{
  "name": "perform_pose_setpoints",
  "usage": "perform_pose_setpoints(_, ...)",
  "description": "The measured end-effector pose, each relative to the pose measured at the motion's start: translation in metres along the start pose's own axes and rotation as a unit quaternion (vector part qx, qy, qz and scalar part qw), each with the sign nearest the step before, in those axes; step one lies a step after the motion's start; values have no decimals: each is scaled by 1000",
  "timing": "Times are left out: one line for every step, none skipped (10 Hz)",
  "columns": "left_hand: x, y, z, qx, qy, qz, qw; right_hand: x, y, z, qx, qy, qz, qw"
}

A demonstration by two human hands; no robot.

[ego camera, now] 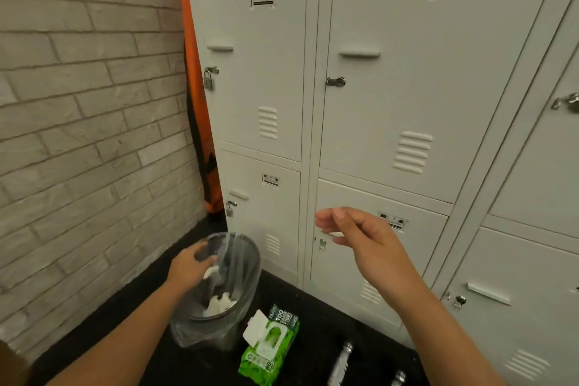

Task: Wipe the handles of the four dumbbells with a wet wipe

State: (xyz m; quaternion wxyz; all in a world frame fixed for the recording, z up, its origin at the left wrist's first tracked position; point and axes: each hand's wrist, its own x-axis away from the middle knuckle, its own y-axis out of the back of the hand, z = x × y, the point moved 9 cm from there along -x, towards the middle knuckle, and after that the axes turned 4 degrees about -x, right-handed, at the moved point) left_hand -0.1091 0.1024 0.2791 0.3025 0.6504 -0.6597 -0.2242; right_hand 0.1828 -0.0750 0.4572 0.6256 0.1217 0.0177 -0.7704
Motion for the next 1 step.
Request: perform_pose_setpoints(0, -9, -34, 32, -57, -35, 997, -5, -5, 3, 28, -1, 57, 998)
